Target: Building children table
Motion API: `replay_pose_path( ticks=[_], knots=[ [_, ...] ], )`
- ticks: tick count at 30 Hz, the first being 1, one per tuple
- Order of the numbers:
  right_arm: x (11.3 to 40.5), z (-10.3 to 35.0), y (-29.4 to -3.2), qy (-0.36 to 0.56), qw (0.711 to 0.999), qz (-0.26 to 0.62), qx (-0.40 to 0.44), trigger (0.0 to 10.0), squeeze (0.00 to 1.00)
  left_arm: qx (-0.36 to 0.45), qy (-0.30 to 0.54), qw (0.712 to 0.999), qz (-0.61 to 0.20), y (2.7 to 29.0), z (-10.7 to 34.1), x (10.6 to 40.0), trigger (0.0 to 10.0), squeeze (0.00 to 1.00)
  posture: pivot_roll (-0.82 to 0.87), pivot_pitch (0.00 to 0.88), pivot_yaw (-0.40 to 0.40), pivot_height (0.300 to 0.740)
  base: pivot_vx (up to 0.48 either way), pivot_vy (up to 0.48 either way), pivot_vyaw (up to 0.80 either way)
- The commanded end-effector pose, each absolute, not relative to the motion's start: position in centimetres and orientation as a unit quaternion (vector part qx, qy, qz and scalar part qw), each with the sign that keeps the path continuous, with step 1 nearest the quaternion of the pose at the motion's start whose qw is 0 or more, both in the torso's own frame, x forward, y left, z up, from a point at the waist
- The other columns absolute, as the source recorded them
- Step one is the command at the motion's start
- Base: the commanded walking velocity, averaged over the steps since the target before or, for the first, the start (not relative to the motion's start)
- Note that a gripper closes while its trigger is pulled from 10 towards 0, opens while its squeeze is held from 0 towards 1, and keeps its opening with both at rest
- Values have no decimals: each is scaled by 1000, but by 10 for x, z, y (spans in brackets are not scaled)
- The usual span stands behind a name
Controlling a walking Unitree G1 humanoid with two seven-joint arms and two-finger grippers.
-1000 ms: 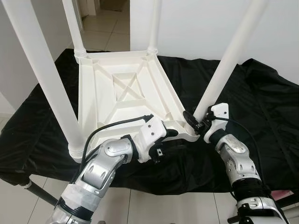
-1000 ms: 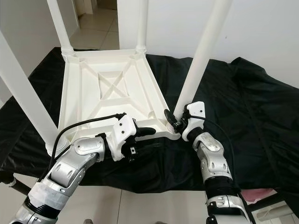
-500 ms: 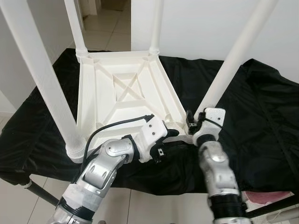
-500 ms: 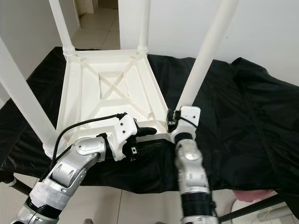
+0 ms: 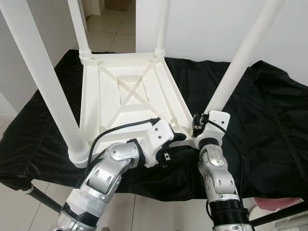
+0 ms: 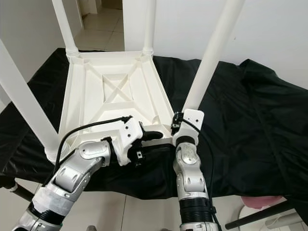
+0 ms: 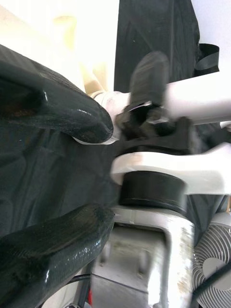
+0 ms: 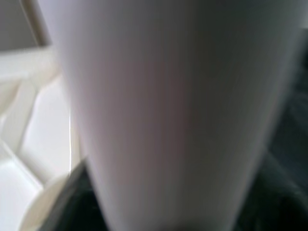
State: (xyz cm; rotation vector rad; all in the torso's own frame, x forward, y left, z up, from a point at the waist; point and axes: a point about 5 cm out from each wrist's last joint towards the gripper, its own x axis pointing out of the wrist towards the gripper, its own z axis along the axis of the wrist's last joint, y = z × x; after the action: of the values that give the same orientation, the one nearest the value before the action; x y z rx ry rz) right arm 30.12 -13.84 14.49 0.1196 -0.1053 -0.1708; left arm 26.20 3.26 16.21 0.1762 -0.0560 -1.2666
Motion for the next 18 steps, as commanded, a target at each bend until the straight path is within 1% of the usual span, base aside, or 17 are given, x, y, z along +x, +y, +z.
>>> replay_pose_path(
  ticks=[1,4,5,7,8,9,10,11,13,16,18],
  knots=[
    [298,140,-143,-50,993,-83,74,10000,1000,80,-22,808,-583,31,161,264,10000,0,-28,0,-66,740,0,0,0],
    [299,140,-145,-50,993,-76,76,10000,1000,81,-22,809,-582,31,161,264,10000,0,-28,0,-66,740,0,0,0],
    [301,140,-152,-58,996,-45,59,10000,1000,81,-22,809,-581,30,161,264,10000,0,-35,0,-63,740,0,0,0],
    [301,140,-152,-58,996,-45,59,10000,1000,81,-22,809,-581,30,161,264,10000,0,-35,0,-63,740,0,0,0],
    [302,138,-157,-56,997,-20,50,10000,1000,80,-23,808,-583,29,161,263,10000,0,-36,0,-64,740,0,0,0],
    [303,138,-159,-56,997,-1,51,10000,918,80,-23,807,-584,29,161,263,10000,0,-36,0,-62,740,0,0,0],
    [303,138,-159,-56,997,-1,51,10000,918,80,-23,807,-584,29,161,263,10000,0,-36,0,-62,740,0,0,0],
    [303,138,-161,-55,997,20,49,10000,0,80,-23,807,-584,29,161,263,10000,0,-38,0,-60,740,0,0,0],
    [303,138,-161,-55,997,20,49,10000,0,80,-23,807,-584,29,161,263,10000,0,-38,0,-60,740,0,0,0],
    [302,137,-173,-57,995,73,31,10000,0,82,-22,806,-585,30,161,263,10000,0,-33,0,-60,740,0,0,0],
    [302,136,-176,-57,994,85,23,10000,0,82,-22,806,-586,31,161,263,10000,0,-33,0,-60,740,0,0,0]
  ],
)
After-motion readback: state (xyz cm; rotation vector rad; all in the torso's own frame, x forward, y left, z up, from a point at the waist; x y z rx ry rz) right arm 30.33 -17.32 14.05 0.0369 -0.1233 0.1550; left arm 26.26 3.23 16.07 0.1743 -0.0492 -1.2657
